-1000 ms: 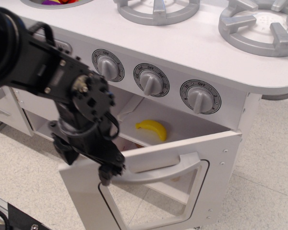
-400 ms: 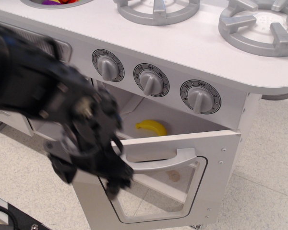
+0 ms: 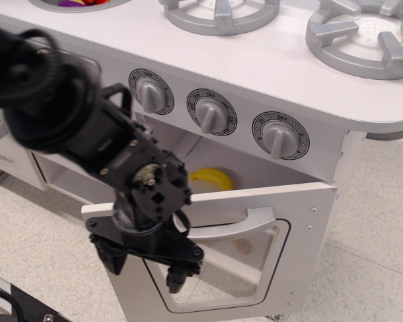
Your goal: Close oven
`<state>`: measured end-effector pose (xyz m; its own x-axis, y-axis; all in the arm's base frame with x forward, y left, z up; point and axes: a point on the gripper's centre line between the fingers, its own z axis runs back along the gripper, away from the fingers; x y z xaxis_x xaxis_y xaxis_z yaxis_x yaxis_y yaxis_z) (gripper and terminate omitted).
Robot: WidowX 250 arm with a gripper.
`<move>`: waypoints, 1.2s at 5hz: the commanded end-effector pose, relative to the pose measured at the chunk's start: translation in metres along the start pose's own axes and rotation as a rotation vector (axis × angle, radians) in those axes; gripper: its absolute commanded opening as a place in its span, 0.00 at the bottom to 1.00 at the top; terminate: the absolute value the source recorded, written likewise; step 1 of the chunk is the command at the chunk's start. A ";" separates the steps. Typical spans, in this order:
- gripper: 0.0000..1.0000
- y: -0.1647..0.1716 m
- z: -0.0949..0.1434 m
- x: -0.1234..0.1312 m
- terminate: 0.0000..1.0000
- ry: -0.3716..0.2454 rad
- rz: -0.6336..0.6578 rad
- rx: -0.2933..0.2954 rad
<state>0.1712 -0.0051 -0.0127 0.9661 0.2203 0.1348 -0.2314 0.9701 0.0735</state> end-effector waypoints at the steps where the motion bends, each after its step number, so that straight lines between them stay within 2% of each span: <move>1: 1.00 0.008 -0.005 0.025 0.00 -0.037 0.033 -0.053; 5: 1.00 0.025 -0.017 0.093 0.00 -0.147 0.073 -0.029; 6: 1.00 0.025 -0.016 0.098 0.00 -0.153 0.090 -0.022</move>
<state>0.2632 0.0410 -0.0222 0.9179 0.2937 0.2669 -0.3140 0.9487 0.0361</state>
